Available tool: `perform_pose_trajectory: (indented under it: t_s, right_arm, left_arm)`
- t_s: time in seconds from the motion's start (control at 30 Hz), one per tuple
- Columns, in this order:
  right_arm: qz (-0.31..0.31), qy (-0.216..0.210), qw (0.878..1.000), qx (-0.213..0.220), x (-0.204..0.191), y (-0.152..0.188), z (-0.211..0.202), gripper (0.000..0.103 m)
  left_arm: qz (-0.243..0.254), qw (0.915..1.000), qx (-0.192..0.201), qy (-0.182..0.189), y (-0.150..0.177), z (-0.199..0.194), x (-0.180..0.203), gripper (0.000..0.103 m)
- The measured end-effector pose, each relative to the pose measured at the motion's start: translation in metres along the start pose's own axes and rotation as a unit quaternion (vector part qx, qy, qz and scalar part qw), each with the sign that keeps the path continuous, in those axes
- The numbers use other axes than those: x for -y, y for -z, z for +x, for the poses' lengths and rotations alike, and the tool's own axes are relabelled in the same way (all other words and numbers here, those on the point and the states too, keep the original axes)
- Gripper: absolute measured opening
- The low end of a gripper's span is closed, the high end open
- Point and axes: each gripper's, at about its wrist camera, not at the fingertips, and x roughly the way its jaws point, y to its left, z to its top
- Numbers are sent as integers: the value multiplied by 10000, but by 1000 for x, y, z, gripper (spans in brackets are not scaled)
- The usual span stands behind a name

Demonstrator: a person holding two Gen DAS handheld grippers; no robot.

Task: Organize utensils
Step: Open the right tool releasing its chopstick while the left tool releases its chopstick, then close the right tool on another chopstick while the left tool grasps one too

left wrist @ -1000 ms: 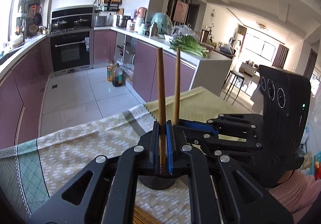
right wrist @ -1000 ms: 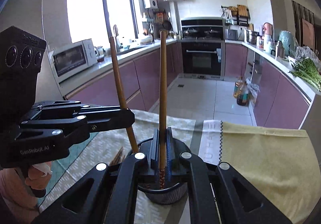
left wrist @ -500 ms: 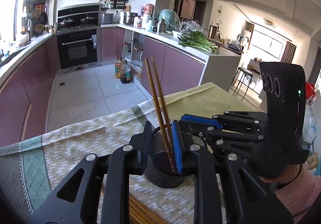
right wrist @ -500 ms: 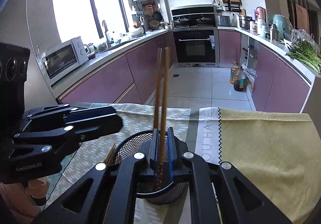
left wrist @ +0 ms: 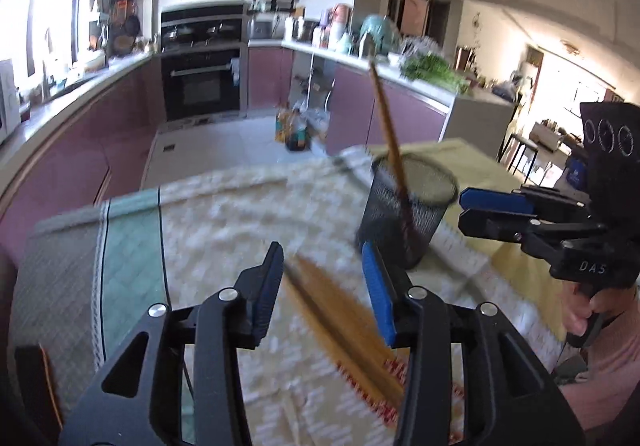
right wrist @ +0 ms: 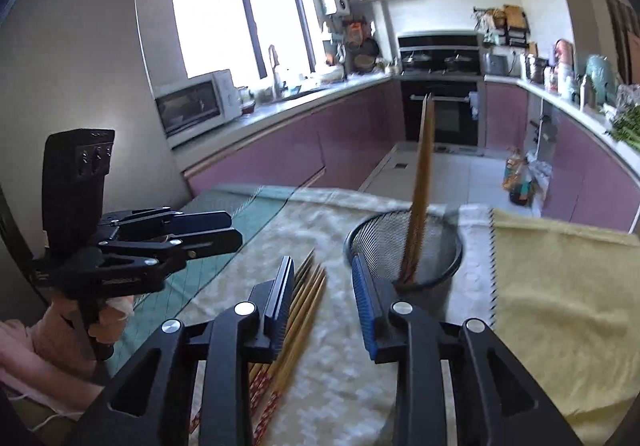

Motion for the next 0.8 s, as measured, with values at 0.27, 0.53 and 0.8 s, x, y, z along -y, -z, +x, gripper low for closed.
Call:
perform_pose_trajectory:
  t_s: [0.27,0.53,0.8]
  right_arm:
    - [166,-160,9969,-747,-12,34,41,28]
    - [268,-145,9943,-1025,-17,46,55,28]
    - [284,-118,9936,-1084,-16,47,56,28]
  left_arm:
    - [-253,9967,-766,80,58,32,-8,40]
    - [-354,9927,-1147,81,75,51,-1,36]
    - [-456,9923,-1144,135,73,48,-5,34]
